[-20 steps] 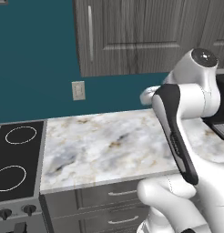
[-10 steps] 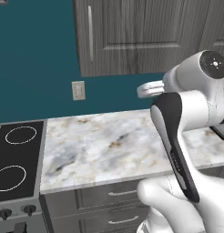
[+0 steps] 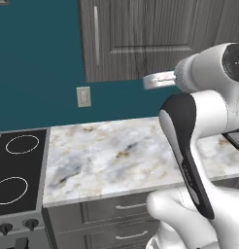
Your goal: Open the cabinet and move the ladle to the pot. Then close the cabinet.
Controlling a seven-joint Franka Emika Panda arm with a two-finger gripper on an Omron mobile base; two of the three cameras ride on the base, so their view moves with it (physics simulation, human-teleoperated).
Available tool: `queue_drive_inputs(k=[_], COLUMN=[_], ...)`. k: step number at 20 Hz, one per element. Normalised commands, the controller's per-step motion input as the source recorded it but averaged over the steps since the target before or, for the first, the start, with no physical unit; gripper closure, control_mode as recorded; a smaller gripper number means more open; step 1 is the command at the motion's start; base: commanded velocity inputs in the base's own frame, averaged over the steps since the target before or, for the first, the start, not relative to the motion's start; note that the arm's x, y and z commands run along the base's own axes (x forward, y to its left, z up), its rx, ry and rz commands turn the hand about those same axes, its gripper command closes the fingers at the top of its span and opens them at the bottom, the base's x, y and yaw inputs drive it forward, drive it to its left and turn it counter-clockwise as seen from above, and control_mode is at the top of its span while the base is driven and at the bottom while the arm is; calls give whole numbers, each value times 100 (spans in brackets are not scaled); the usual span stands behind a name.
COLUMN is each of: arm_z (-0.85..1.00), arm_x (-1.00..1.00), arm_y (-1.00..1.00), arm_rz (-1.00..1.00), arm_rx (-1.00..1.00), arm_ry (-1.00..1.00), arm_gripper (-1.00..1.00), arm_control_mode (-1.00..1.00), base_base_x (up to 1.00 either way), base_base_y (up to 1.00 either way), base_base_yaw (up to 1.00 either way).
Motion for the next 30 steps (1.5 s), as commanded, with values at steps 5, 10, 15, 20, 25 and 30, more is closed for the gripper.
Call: queue_drive_inputs(k=[5,10,15,20,25,30], arm_z=[35,20,30,23,9,0], arm_x=[-17,-11,-3,0,1,20], arm_y=[21,24,27,29,26,11], arm_rz=[0,0,0,0,0,0], arm_rx=[0,0,0,0,1,2], arm_ry=[-2,-7,-7,-4,-1,0], arm_gripper=[-100,-100,-100,-100,-100,-100], arm_control_mode=[-100,-100,-100,-100,-100,-100], base_base_x=[0,0,0,0,0,0], base_base_y=[0,0,0,0,0,0], base_base_yaw=[0,0,0,0,0,0])
